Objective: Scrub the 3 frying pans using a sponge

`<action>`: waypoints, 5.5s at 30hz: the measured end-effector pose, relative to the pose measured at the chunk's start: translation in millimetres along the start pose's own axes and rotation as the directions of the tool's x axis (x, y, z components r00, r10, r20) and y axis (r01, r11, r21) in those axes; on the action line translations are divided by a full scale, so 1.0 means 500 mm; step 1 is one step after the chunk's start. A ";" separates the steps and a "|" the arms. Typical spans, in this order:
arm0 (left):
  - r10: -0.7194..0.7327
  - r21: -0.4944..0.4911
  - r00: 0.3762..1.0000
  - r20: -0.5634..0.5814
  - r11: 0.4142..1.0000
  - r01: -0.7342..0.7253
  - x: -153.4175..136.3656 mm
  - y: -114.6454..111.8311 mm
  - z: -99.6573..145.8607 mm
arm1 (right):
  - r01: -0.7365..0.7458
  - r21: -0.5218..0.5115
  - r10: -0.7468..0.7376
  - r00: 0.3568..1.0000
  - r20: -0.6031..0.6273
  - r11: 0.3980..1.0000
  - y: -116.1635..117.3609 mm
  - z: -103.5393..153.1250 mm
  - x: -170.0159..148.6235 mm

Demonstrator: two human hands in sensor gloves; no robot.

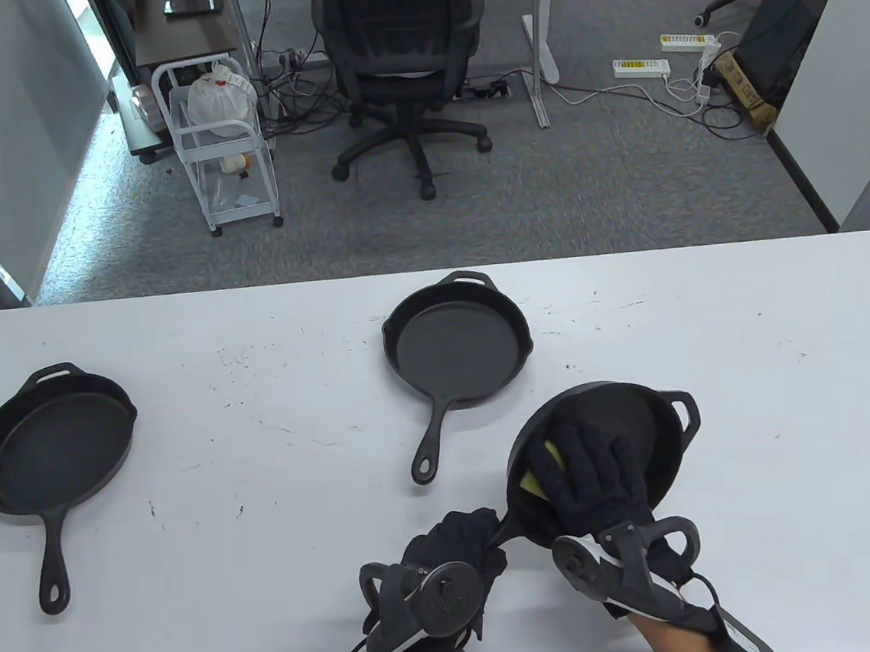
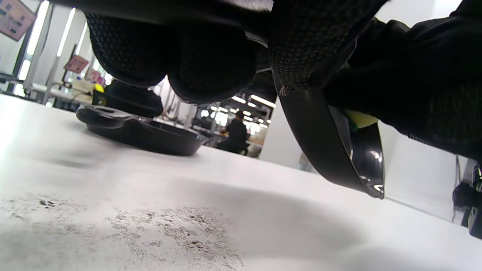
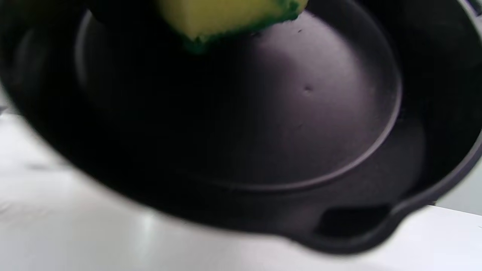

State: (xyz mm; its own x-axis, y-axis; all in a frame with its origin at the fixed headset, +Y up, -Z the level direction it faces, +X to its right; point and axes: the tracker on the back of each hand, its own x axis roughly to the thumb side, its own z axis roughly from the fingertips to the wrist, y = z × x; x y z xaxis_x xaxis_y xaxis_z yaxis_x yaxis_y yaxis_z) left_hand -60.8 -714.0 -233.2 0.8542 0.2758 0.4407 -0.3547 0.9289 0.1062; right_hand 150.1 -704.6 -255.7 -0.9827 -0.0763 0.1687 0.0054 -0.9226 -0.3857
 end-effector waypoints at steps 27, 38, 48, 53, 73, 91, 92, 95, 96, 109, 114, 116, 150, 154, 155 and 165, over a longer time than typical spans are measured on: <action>0.456 0.185 0.833 -0.313 0.890 -0.417 -0.144 0.031 0.003 | 0.102 -0.026 -0.101 0.994 0.044 0.994 -0.007 0.007 -0.013; 0.736 0.055 0.605 -0.306 0.647 -0.760 -0.148 -0.017 -0.006 | 0.107 -0.011 -0.105 0.989 0.107 0.994 -0.003 0.011 0.003; 0.613 -0.174 0.764 -0.204 0.745 -0.644 -0.106 -0.039 -0.019 | 0.189 -0.095 -0.168 0.965 0.201 0.977 -0.027 0.029 0.029; 0.417 -0.257 0.904 -0.091 0.867 -0.426 -0.079 -0.026 -0.023 | 0.257 -0.227 -0.246 0.966 0.079 0.939 -0.064 0.027 -0.027; 0.694 -0.123 0.691 -0.203 0.682 -0.721 -0.111 -0.035 -0.014 | 0.219 -0.077 -0.202 0.962 0.185 0.973 -0.014 0.027 0.026; 0.686 -0.117 0.717 -0.121 0.708 -0.697 -0.096 -0.022 -0.013 | 0.352 -0.085 -0.358 0.931 -0.075 0.932 0.007 0.002 -0.087; 0.706 -0.097 0.695 -0.133 0.689 -0.718 -0.100 -0.021 -0.011 | 0.337 -0.086 -0.340 0.940 -0.030 0.938 0.007 0.005 -0.069; 0.761 -0.080 0.624 -0.176 0.621 -0.780 -0.107 -0.023 -0.008 | 0.281 -0.097 -0.271 0.957 0.104 0.955 -0.004 0.020 -0.012; 0.765 -0.084 0.617 -0.182 0.613 -0.785 -0.106 -0.025 -0.008 | 0.270 -0.108 -0.254 0.957 0.138 0.957 -0.009 0.026 0.003; 0.558 -0.341 0.829 -0.023 0.775 -0.532 -0.036 -0.032 -0.017 | 0.394 -0.289 -0.421 0.907 -0.034 0.873 -0.069 0.028 -0.082; 0.612 -0.227 0.787 -0.078 0.757 -0.612 -0.065 -0.027 -0.014 | 0.434 -0.191 -0.461 0.878 -0.131 0.881 -0.012 0.008 -0.118; 0.641 -0.173 0.761 -0.106 0.741 -0.648 -0.078 -0.023 -0.012 | 0.429 -0.136 -0.444 0.889 -0.111 0.893 0.004 0.005 -0.107; 0.586 -0.027 0.805 -0.097 0.807 -0.591 -0.098 0.005 -0.014 | 0.412 0.075 -0.393 0.900 -0.188 0.908 0.021 -0.014 -0.113; 0.485 0.156 0.863 -0.143 0.872 -0.464 -0.118 0.038 -0.030 | 0.457 0.222 -0.421 0.887 -0.190 0.861 0.044 -0.020 -0.103; 0.448 0.181 0.882 -0.149 0.889 -0.421 -0.123 0.046 -0.038 | 0.455 0.235 -0.419 0.888 -0.189 0.859 0.046 -0.021 -0.102; -0.036 0.068 0.948 -0.318 0.996 0.061 -0.198 0.093 -0.170 | 0.463 0.306 -0.437 0.886 -0.154 0.832 0.051 -0.022 -0.094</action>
State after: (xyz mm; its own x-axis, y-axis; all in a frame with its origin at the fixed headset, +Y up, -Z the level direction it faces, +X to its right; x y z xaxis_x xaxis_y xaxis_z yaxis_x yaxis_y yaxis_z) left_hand -129.2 -677.2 -347.7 0.9430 0.3059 0.1307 -0.3269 0.9251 0.1933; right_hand 194.4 -720.4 -283.7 -0.9017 0.3937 0.1787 -0.3941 -0.9184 0.0346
